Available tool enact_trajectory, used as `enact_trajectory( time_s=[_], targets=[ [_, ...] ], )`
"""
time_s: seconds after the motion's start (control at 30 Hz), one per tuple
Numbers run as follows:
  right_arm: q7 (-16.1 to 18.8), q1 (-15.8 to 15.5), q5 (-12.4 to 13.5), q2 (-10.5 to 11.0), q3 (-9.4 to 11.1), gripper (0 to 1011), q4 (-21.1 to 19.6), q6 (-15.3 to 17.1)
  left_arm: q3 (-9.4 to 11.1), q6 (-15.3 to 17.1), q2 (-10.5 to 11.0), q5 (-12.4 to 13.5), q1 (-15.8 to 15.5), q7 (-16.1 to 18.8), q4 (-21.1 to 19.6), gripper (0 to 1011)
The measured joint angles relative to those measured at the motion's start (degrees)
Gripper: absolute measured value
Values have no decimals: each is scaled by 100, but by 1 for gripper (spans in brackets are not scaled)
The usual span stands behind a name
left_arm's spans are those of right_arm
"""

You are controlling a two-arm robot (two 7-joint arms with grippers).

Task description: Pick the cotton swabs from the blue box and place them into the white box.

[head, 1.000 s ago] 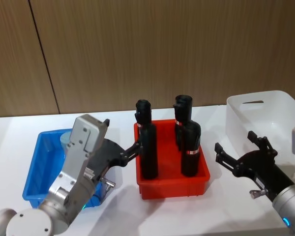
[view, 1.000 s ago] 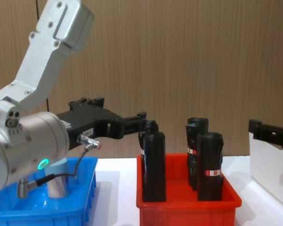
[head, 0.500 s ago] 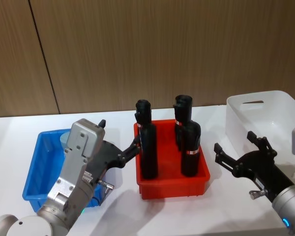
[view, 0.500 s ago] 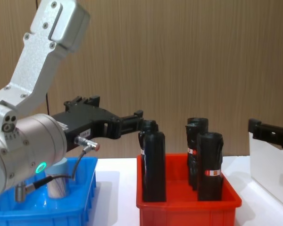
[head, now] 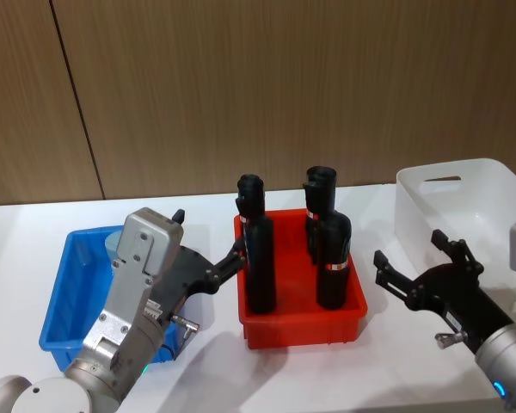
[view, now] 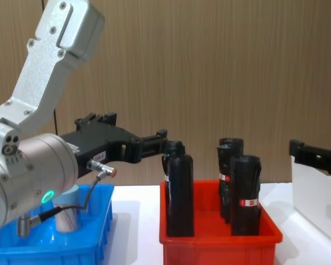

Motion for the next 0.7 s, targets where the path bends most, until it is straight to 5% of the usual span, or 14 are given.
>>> enact_trajectory(
  time_s=[0.33,0.7],
  targets=[
    [265,292,-103,-168,-58,1001,318,146,0,1,0,0,0,-1,0,1004],
    [861,950,-389,-489,-172,1002,1056,399,0,1,0,0,0,-1,0,1004]
  ],
)
